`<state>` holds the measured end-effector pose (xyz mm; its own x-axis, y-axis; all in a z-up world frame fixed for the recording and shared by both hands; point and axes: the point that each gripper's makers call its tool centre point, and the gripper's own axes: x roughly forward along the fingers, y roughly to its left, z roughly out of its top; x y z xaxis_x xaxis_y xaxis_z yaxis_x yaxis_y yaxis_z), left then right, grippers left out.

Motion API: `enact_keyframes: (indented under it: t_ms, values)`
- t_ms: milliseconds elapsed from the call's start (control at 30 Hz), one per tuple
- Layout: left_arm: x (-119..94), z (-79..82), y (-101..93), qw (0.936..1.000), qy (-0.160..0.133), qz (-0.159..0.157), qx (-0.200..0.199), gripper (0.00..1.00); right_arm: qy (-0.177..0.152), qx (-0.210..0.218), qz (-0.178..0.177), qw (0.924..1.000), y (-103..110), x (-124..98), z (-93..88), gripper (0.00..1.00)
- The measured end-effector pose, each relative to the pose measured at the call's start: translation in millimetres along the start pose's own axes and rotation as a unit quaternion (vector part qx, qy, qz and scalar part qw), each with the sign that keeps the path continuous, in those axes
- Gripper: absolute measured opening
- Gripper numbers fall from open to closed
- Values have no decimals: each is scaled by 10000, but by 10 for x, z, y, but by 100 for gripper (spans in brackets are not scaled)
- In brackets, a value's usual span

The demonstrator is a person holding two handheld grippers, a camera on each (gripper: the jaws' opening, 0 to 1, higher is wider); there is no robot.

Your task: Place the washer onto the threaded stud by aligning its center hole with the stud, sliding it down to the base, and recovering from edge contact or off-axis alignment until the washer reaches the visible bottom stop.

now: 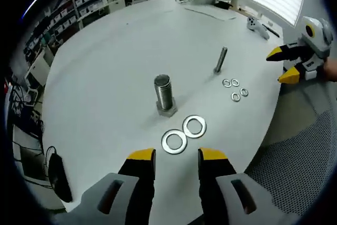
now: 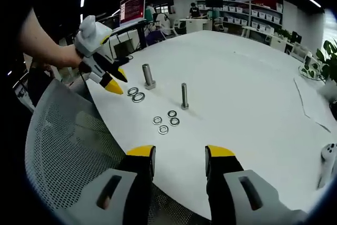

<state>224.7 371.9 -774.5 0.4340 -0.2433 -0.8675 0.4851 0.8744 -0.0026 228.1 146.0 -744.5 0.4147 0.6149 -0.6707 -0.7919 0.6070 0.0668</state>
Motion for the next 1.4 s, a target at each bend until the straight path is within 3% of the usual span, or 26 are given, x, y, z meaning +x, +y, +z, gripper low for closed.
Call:
enact_keyframes:
  t_ms: [433,600,967,1400]
  values:
    - [224,-43,-40,9964,561,-144,626,33,-12,-35,-46,10000,-19,-4,5,40]
    - [238,6,-21,9970,551,-214,496,32,40,-12,-81,10000,-36,4,-16,39]
    - [251,29,21,9962,517,-285,644,26,4,-49,-135,9999,-56,-8,-4,38]
    - [244,14,19,9920,938,-315,785,21,-4,-61,-151,9999,-61,-9,-6,37]
